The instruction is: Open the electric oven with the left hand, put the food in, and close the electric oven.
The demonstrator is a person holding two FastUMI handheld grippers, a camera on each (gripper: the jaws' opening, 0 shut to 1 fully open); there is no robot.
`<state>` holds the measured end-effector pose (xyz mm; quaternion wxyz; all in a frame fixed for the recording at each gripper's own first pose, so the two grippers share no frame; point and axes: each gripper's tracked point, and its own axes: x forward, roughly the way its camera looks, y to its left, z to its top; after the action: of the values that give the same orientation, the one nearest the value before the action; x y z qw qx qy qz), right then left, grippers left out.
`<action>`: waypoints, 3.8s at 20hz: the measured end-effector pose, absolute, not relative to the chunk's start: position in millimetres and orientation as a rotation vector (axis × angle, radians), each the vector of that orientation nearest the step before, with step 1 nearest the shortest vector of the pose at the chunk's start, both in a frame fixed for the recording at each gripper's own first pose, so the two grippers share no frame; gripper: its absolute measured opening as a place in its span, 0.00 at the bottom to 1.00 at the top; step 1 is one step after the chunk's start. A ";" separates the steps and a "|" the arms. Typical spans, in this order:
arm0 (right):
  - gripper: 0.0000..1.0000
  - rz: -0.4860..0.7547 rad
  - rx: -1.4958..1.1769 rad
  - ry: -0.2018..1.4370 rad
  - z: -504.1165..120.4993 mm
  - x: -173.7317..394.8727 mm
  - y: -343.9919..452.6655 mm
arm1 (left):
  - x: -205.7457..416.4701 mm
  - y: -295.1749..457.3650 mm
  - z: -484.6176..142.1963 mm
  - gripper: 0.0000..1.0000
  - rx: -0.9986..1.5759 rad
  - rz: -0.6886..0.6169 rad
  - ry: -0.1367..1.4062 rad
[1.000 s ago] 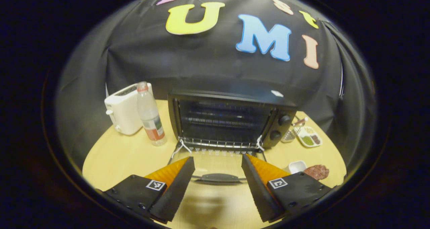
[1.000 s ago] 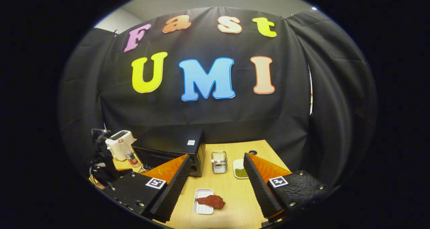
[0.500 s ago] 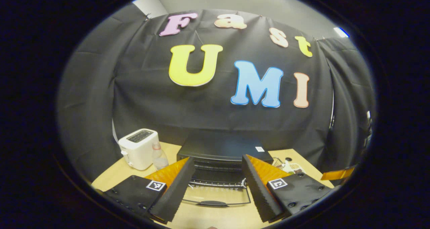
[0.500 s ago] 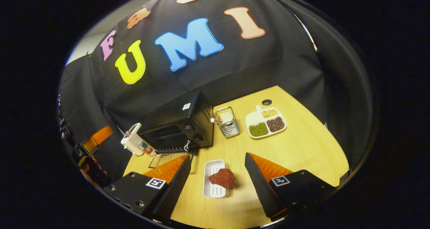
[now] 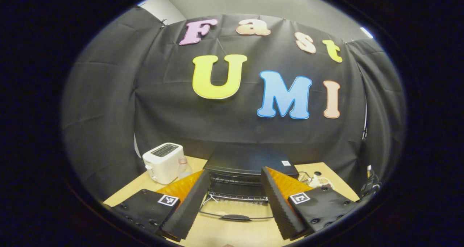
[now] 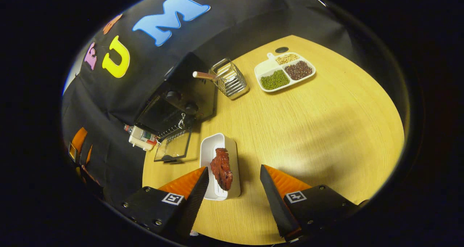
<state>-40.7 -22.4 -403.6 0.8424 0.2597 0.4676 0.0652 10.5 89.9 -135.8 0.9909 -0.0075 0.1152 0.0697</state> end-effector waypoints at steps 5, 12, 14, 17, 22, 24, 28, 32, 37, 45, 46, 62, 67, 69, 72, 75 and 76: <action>0.65 0.180 0.570 1.015 -414.6 -33.0 -13.8 | 7.5 89.7 -126.4 0.97 0.008 0.194 0.212; 0.15 0.298 0.629 1.034 -402.2 -30.2 5.4 | 4.6 83.6 -120.4 0.99 -0.024 0.216 0.200; 0.15 0.331 0.618 1.010 -392.9 -29.6 12.7 | 7.3 85.3 -117.3 0.99 -0.016 0.199 0.193; 0.15 0.311 0.601 1.004 -391.4 -31.8 11.1 | 14.7 89.5 -118.5 0.99 -0.026 0.159 0.190; 0.15 0.233 0.779 0.955 -380.4 -25.5 16.3 | 29.0 111.3 -112.3 0.99 -0.047 0.105 0.181; 0.14 0.218 0.857 0.912 -371.3 -21.6 18.9 | 31.5 121.6 -111.5 0.99 -0.047 0.086 0.184; 0.15 0.254 0.965 0.793 -328.0 -15.8 33.6 | 39.0 133.7 -106.1 0.95 -0.051 0.049 0.175; 0.15 0.356 1.008 0.722 -279.2 -11.4 66.8 | 42.2 139.2 -100.6 0.99 -0.067 0.009 0.160; 0.15 0.477 1.074 0.650 -230.0 4.6 116.2 | 39.2 148.1 -95.7 0.99 -0.057 -0.016 0.143; 0.15 0.520 1.070 0.697 -243.6 47.8 176.9 | 29.5 177.8 -94.3 0.99 -0.050 -0.004 0.140; 0.15 0.517 1.069 0.707 -249.2 52.2 182.7 | 28.5 182.5 -95.2 0.99 -0.049 0.003 0.141; 0.14 0.272 1.101 0.768 -360.7 158.0 252.0 | 17.1 254.1 -107.9 0.95 -0.033 0.099 0.194; 0.14 0.150 1.041 0.733 -389.8 186.2 248.1 | 12.0 276.8 -116.9 0.95 -0.041 0.143 0.219; 0.15 0.081 0.997 0.714 -395.5 195.7 236.5 | 11.6 282.5 -118.4 0.99 -0.050 0.155 0.224; 0.20 0.019 0.867 0.739 -404.9 199.1 229.3 | 13.5 283.0 -119.6 0.99 -0.065 0.159 0.224; 0.33 -0.021 0.728 0.761 -406.9 196.8 221.3 | 18.0 271.3 -122.4 0.99 -0.065 0.142 0.222; 0.38 -0.038 0.686 0.772 -408.7 194.3 215.6 | 19.9 267.7 -122.6 0.99 -0.062 0.135 0.221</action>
<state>194.3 215.6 -408.7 0.8695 0.3281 0.3688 -0.0180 19.9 267.7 -122.6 0.9911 -0.0307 0.1103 0.0674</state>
